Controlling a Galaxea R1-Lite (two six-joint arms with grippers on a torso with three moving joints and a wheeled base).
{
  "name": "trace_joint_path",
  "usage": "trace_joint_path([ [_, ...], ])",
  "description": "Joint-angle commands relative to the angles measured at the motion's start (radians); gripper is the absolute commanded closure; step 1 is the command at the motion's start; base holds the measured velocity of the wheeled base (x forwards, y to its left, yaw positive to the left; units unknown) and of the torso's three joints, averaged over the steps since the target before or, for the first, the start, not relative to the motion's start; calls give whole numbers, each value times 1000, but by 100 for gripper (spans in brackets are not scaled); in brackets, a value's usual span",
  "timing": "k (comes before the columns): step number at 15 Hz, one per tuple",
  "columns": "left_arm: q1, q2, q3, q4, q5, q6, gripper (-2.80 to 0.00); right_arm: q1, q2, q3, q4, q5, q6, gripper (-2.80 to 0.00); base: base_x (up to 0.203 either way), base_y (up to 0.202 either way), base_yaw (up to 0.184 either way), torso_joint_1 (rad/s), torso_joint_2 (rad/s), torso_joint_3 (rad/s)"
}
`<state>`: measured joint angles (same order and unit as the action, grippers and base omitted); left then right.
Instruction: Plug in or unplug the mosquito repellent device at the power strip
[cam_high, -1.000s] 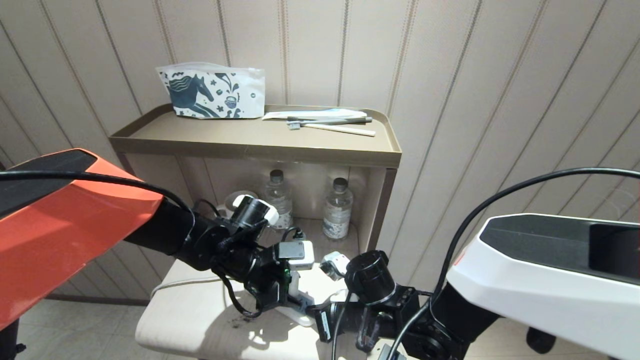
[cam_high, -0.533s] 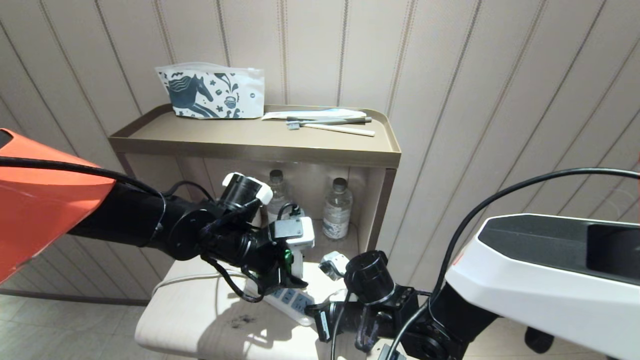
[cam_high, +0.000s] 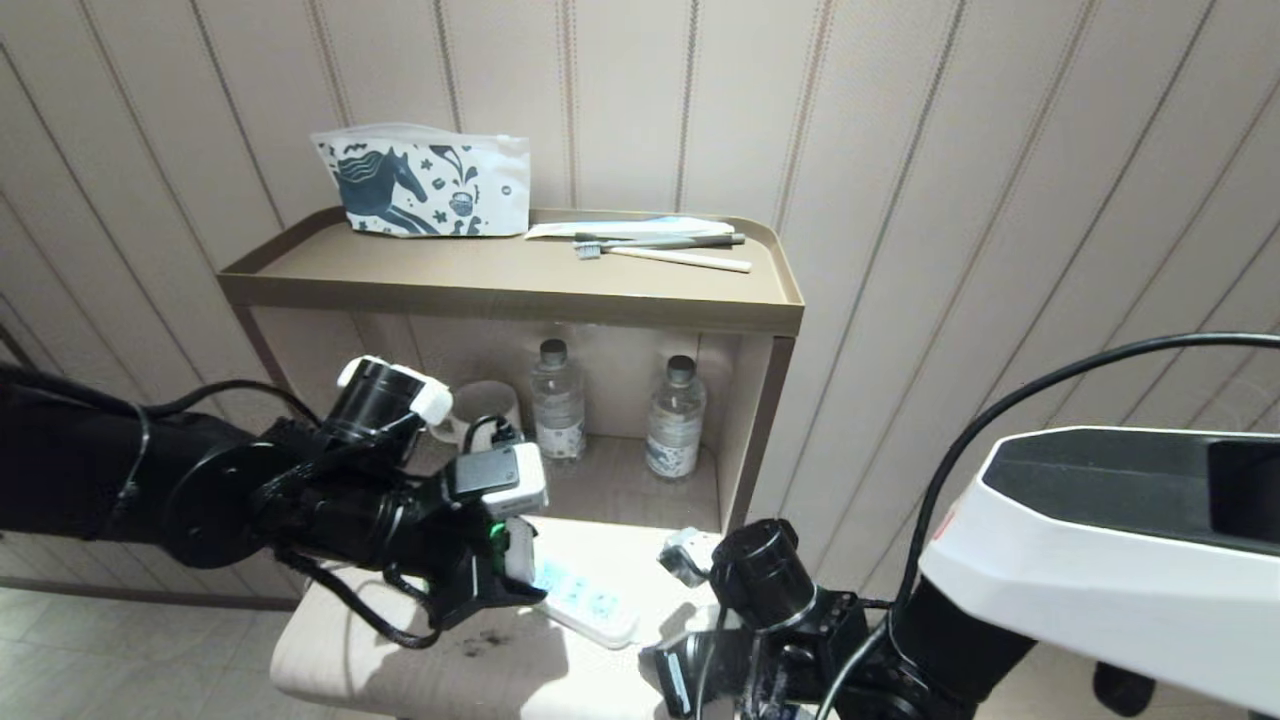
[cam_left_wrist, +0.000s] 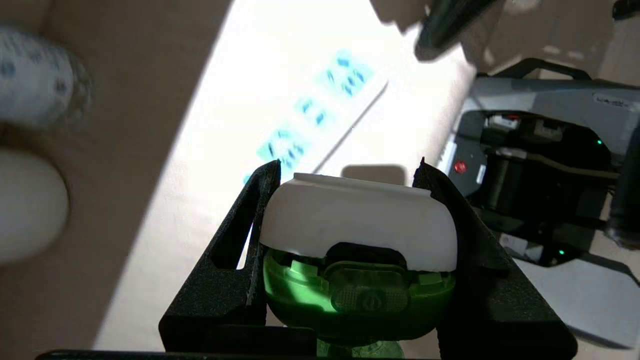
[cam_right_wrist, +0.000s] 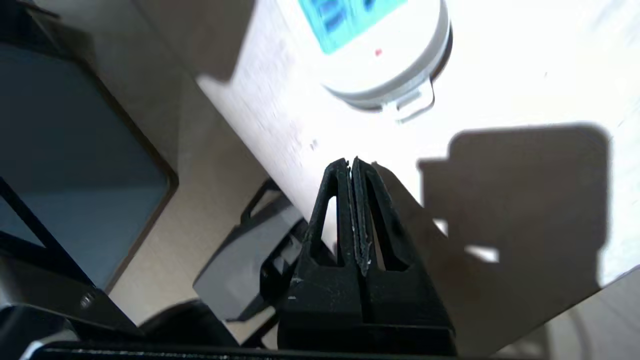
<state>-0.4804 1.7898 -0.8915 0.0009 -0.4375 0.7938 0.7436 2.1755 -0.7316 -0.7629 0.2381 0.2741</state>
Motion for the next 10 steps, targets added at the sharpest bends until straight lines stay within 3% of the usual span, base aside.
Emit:
trace_joint_path([
  [1,55,-124,116,0,-3,5,0,0,-54,22,-21,3,2,0,0,0,0,0,0,0],
  [5,201,-270,216,-1,-3,-18,0,-6,-153,67,-17,2,1,0,0,0,0,0,0,0],
  [10,229,-385,219,-2,38,-259,0,-20,-310,101,66,-5,2,0,0,0,0,0,0,0],
])
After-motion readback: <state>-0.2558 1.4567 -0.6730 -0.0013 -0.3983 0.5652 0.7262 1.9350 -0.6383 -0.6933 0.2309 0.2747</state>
